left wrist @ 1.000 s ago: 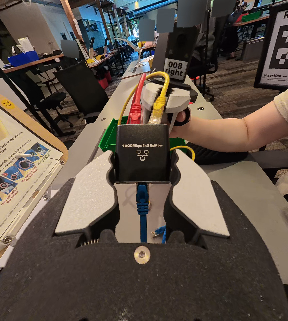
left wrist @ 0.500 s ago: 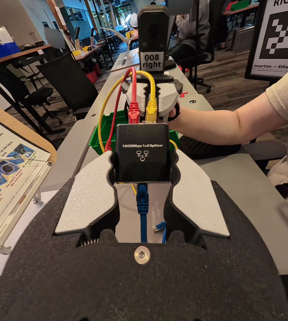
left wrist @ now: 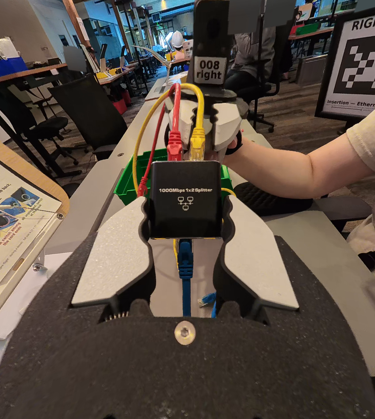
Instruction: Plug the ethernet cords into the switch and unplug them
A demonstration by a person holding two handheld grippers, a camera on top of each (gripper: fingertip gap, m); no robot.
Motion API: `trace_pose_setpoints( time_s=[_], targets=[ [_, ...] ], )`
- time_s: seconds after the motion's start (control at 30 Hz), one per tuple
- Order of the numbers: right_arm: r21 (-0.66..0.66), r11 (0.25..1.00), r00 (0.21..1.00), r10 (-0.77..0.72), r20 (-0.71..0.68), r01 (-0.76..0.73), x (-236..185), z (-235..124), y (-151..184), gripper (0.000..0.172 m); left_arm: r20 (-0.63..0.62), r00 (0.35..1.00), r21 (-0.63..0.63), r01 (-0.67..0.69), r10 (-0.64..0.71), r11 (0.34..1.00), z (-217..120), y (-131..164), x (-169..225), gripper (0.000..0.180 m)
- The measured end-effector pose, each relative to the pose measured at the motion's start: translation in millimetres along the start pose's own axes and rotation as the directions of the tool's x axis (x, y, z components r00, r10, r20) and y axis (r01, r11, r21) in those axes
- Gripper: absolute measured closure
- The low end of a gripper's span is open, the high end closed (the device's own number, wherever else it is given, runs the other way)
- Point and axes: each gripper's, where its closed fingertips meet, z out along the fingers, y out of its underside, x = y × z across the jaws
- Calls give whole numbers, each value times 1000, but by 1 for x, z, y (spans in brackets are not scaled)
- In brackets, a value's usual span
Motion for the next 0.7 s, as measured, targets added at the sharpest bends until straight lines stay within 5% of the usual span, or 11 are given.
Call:
trace_pose_setpoints(
  time_s=[0.37,0.7],
  targets=[
    [75,997,1000,7,-26,-5,4,-6,-13,160,25,1000,30,6,-7,1000,-5,-3,-5,119],
    [74,988,988,-132,-85,139,2,-6,-17,160,-11,1000,39,9,-9,999,-3,-2,-1,119]
  ],
)
